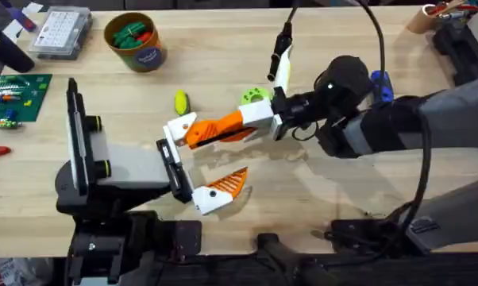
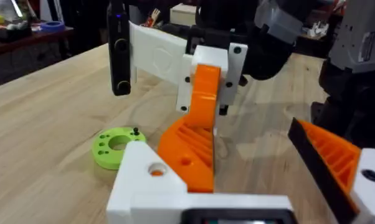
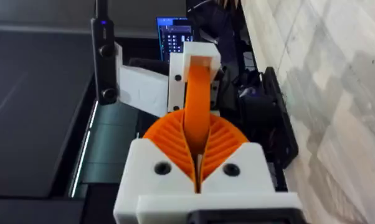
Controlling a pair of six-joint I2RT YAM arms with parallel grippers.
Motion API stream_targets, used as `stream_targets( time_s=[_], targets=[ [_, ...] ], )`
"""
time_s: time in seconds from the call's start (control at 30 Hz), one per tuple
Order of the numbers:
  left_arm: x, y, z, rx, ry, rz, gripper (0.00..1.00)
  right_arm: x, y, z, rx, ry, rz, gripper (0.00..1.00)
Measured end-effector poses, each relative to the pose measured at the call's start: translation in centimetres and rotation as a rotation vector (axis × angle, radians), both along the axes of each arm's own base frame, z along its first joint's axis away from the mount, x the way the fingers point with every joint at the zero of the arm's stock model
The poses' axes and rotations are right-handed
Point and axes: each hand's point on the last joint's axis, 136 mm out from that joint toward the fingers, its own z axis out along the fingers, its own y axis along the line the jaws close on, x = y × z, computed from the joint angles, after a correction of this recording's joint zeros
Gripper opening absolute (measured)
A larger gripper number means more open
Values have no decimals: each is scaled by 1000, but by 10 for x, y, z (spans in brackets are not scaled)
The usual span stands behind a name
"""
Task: Pick up the gripper from the table and insert it into the empty holder that is missing its gripper. Then pick up a screw, insert it into the mounting hole, and use the screwdriver to tighten it. Finally, clean up the table by picking up the vegetable and placing it into the bucket.
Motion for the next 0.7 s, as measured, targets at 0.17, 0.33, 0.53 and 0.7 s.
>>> stream_targets(
  time_s=[0.17,0.33,0.53,0.7],
  targets=[
    [0,0,0,0,-3,0,983,3,2,0,2,-2,-23,14],
    [0,0,0,0,-3,0,983,3,5,-1,0,-3,-33,14],
    [0,0,-3,-4,30,0,983,5,10,-10,-30,13,-48,15],
    [0,0,-1,-4,18,2,983,9,14,-5,-23,-12,-41,15]
  ],
)
